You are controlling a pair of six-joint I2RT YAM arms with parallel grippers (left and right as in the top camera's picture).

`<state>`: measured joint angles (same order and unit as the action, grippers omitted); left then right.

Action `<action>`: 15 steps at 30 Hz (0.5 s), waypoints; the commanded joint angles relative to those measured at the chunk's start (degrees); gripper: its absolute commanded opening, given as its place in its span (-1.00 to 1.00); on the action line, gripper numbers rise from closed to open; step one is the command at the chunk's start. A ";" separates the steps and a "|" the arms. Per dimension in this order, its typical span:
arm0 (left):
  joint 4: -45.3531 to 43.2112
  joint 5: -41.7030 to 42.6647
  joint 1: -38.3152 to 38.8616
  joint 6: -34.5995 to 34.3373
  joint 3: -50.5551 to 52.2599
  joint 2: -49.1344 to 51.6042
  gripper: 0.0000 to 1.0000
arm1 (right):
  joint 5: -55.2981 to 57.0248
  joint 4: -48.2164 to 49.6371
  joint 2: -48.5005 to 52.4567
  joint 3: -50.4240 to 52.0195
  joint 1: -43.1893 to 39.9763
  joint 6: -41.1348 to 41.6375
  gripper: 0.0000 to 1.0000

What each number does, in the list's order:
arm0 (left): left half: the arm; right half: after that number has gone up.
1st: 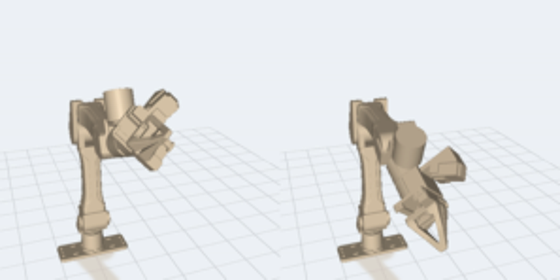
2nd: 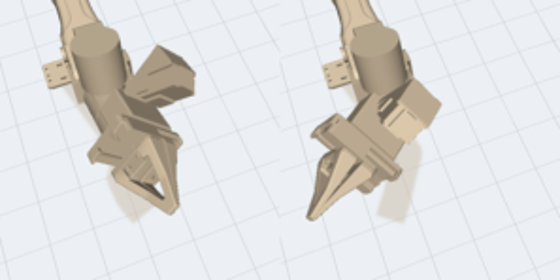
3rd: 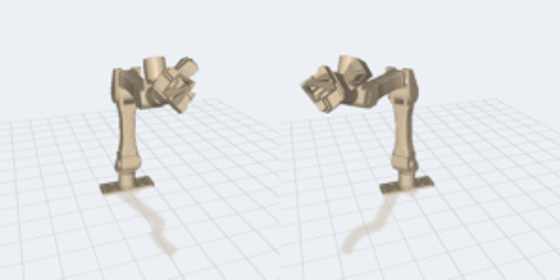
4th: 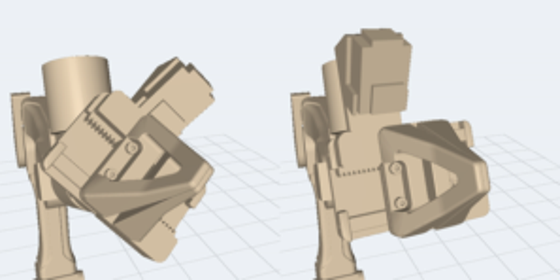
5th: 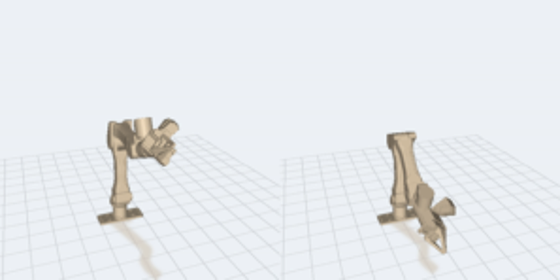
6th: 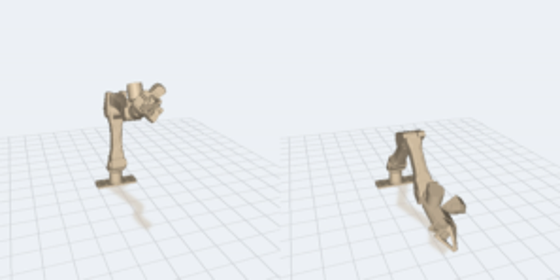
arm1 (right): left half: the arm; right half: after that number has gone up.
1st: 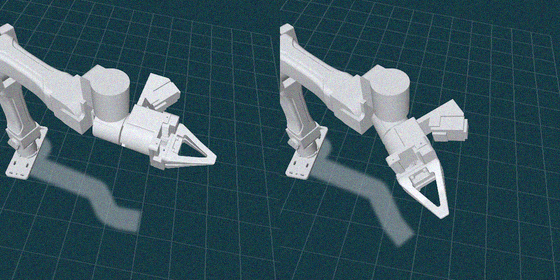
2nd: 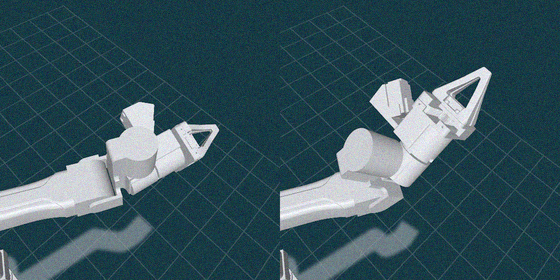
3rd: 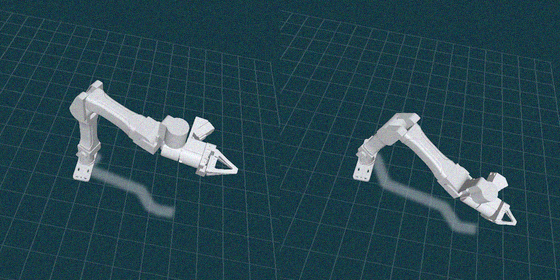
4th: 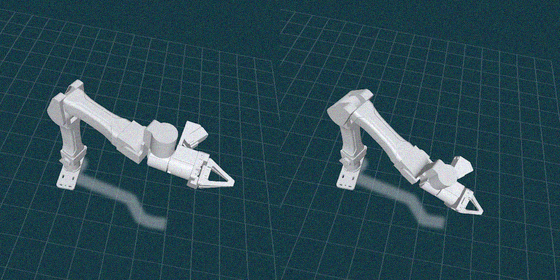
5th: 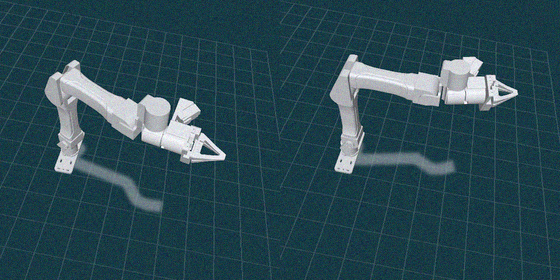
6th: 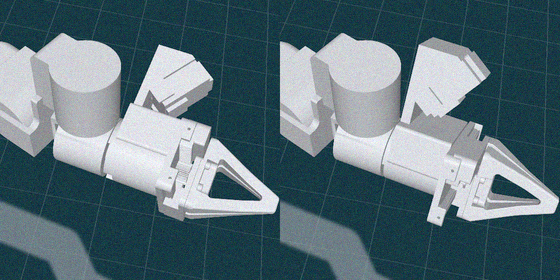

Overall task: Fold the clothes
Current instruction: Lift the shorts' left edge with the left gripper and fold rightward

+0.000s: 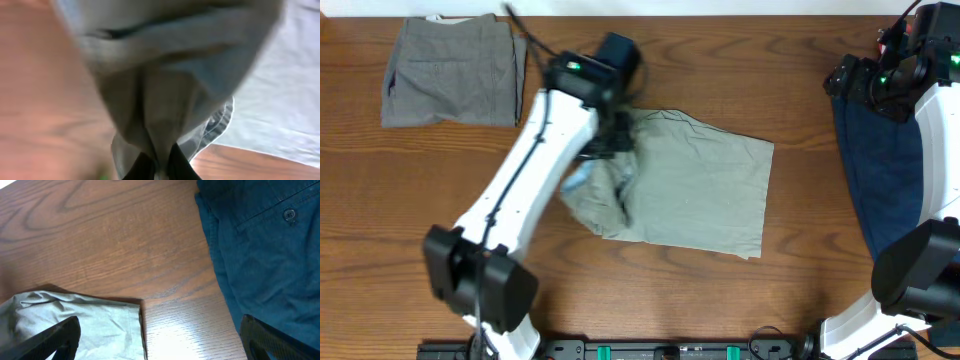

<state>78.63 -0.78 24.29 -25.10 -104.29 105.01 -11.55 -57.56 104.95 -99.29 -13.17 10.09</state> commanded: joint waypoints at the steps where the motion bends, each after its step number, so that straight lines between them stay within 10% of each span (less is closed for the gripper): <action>1: 1.81 -3.61 -1.70 2.27 -0.74 -4.11 -0.88 | 0.22 0.02 0.17 -0.98 0.07 0.57 0.99; 15: 8.94 -9.35 -6.01 5.51 -4.63 -10.82 -0.88 | 0.20 0.04 0.17 -0.98 0.07 0.57 0.98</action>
<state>87.22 -7.92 18.57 -21.76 -106.67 95.77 -11.55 -57.56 104.95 -99.29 -13.17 10.09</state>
